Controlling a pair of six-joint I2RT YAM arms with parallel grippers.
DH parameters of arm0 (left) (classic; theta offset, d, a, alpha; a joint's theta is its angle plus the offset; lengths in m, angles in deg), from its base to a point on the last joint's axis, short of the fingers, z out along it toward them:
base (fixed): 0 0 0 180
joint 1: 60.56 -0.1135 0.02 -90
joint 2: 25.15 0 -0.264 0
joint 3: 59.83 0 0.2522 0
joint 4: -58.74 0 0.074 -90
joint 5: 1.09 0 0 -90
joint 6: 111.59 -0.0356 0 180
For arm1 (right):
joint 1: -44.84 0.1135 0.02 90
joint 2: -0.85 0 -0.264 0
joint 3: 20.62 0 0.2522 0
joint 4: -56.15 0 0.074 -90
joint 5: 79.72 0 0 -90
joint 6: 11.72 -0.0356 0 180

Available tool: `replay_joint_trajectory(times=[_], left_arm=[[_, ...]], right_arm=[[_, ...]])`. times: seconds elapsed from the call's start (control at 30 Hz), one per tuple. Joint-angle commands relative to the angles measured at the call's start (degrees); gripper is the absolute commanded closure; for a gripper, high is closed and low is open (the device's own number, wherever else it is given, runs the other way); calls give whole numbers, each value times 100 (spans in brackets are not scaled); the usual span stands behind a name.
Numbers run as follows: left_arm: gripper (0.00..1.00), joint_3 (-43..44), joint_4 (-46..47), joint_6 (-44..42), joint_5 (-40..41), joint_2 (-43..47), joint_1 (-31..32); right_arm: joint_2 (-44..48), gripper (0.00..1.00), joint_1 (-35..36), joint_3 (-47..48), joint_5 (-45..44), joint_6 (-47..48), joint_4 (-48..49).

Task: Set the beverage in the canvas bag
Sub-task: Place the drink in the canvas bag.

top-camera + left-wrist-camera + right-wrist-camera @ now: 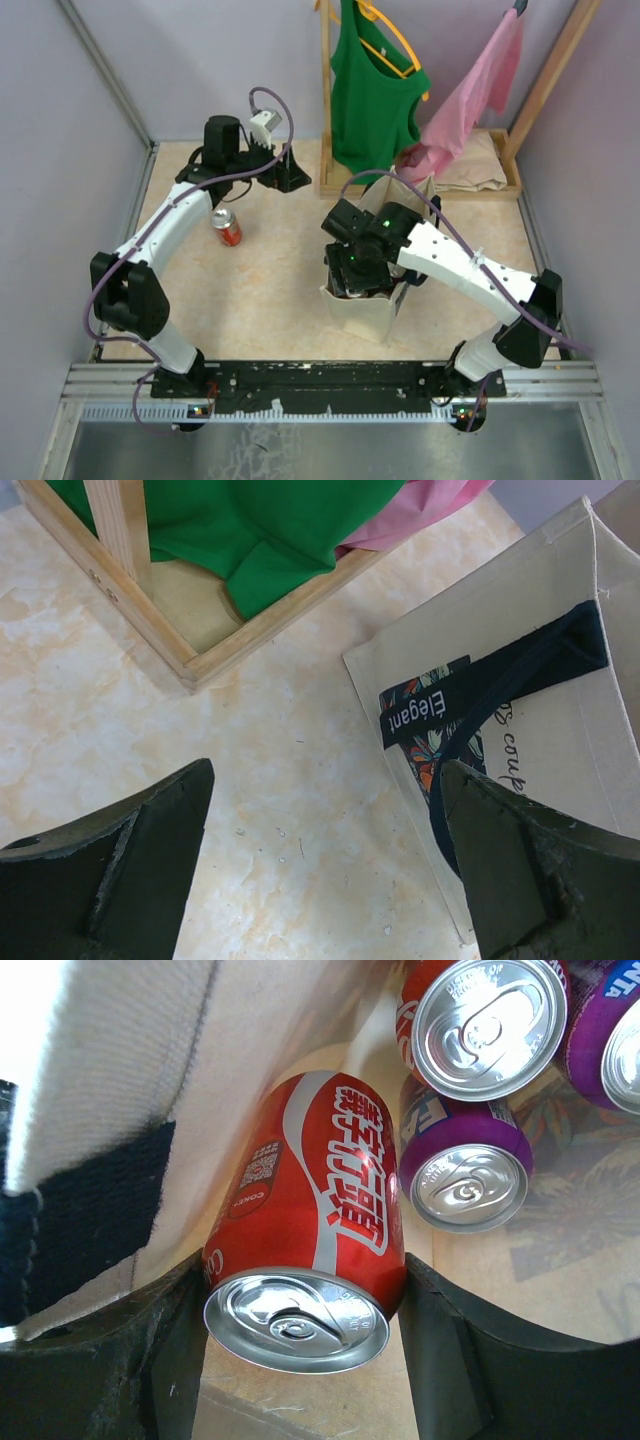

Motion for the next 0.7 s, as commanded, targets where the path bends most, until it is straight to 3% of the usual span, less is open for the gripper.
replay_joint_trajectory(times=[0.0,0.67], left_arm=[[0,-78,175,16,-119,19,90],[0,-273,219,-21,-94,121,154]], right_arm=[[267,100,82,90,548,-44,-206],[48,100,5,241,423,303,-1089]])
